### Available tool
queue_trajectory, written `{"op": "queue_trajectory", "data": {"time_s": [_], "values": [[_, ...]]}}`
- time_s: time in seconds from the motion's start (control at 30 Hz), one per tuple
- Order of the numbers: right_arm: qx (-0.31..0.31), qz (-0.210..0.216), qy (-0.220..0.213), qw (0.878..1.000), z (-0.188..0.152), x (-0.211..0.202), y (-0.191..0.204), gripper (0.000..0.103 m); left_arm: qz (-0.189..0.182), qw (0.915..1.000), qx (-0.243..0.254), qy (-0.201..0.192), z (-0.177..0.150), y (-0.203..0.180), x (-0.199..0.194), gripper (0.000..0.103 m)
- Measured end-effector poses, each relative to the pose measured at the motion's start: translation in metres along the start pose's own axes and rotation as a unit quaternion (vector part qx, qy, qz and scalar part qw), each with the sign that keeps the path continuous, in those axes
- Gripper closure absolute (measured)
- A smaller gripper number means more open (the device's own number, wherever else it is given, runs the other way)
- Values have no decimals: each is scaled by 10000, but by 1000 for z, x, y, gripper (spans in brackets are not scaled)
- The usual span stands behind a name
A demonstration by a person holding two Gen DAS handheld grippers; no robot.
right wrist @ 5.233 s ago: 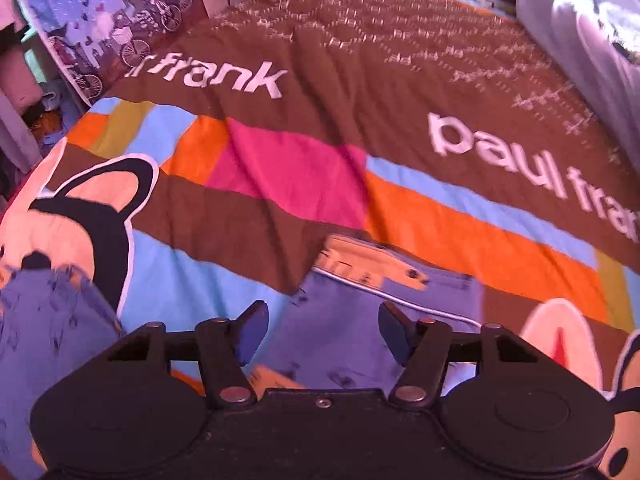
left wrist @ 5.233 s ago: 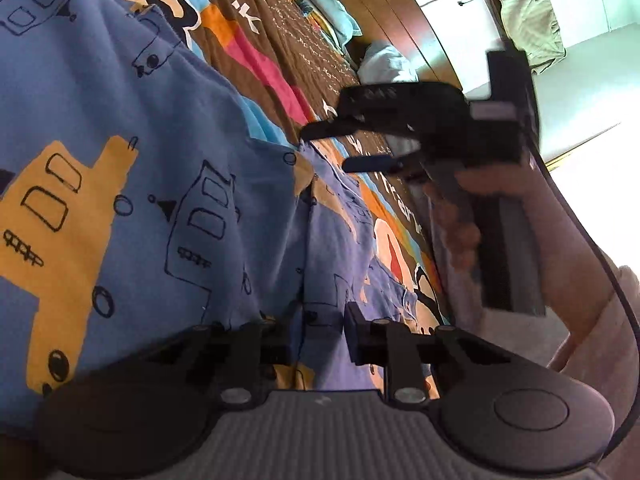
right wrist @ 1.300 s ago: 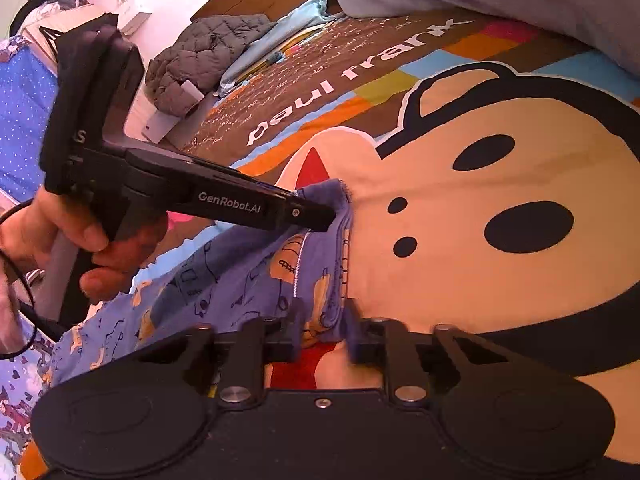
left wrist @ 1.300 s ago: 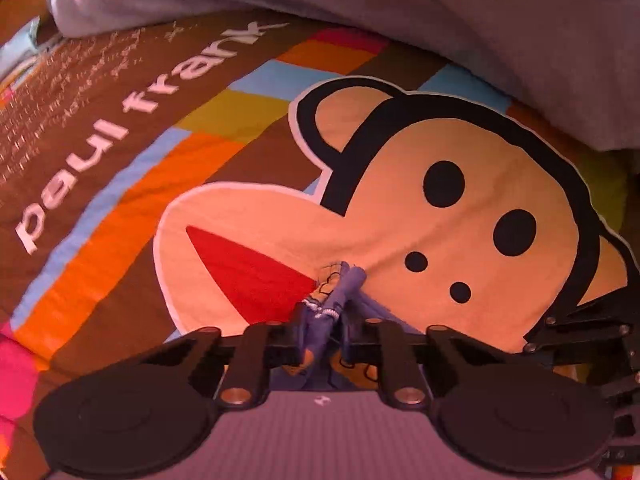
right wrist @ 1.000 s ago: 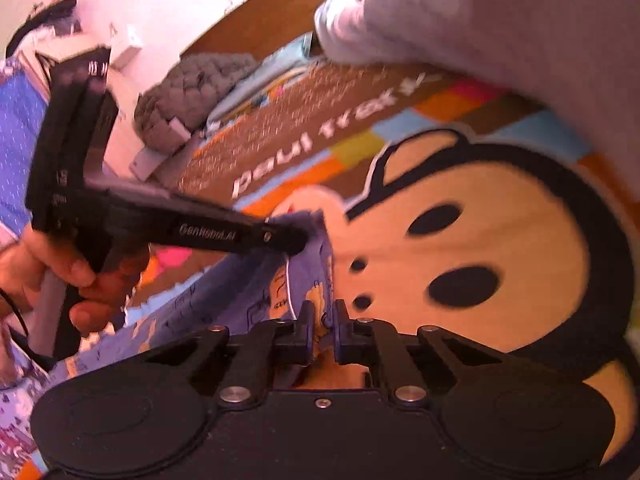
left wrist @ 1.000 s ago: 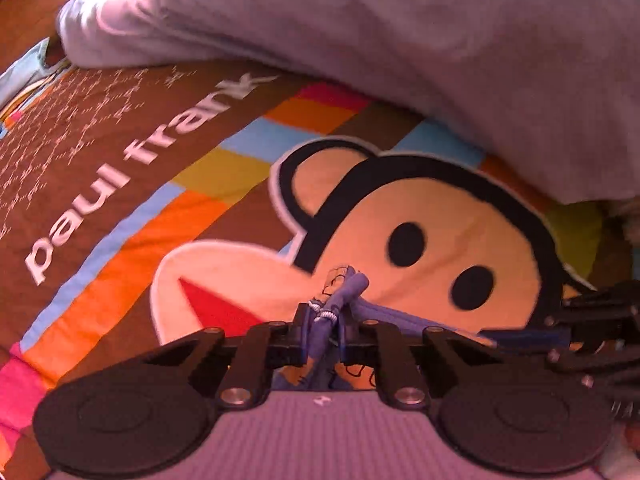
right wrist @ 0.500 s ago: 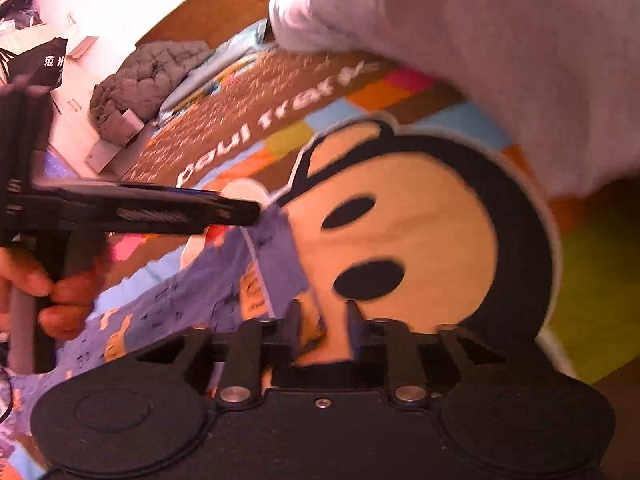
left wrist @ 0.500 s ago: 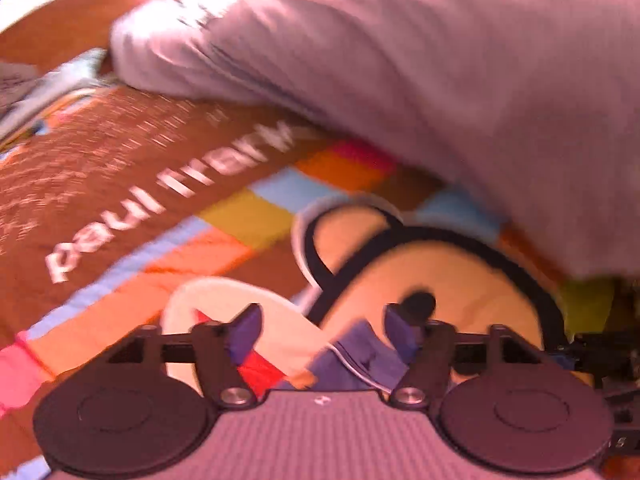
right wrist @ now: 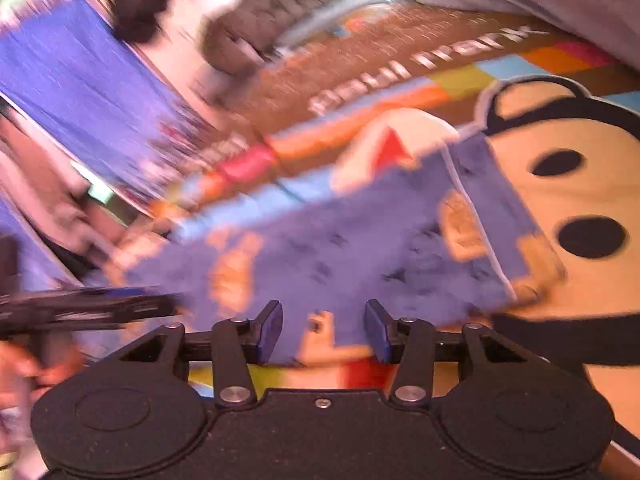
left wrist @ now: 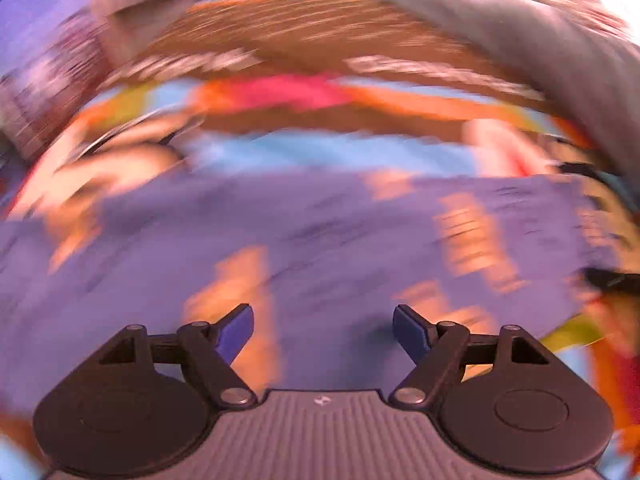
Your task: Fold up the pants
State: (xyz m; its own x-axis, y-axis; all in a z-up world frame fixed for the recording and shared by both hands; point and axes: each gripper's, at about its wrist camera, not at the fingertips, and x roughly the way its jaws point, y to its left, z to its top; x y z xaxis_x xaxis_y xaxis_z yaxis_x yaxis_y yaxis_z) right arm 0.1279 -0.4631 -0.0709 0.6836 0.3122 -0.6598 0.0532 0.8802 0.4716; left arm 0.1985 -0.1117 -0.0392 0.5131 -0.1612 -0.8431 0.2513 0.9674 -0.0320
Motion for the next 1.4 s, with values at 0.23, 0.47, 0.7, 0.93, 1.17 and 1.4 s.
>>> {"op": "queue_trajectory", "data": {"time_s": [0.23, 0.47, 0.7, 0.93, 1.17, 1.4], "values": [[751, -590, -551, 9939, -1, -15, -34, 62, 424, 9991, 10, -5, -40, 89, -51, 23], [74, -884, -1049, 9905, -10, -31, 5, 28, -63, 9989, -174, -429, -19, 140, -95, 20], [-1964, -116, -194, 9803, -1, 36, 142, 5, 510, 9910, 888, -863, 66, 115, -50, 3], [-3275, 312, 57, 9443, -6, 104, 216, 3, -449, 9913, 1237, -75, 134, 106, 37, 47], [-3046, 632, 202, 9502, -39, 130, 205, 3, -586, 9725, 2197, 510, 128, 87, 69, 60], [-2848, 789, 219, 9551, -36, 130, 200, 2, -163, 9750, 2128, 622, 138, 79, 82, 49]]}}
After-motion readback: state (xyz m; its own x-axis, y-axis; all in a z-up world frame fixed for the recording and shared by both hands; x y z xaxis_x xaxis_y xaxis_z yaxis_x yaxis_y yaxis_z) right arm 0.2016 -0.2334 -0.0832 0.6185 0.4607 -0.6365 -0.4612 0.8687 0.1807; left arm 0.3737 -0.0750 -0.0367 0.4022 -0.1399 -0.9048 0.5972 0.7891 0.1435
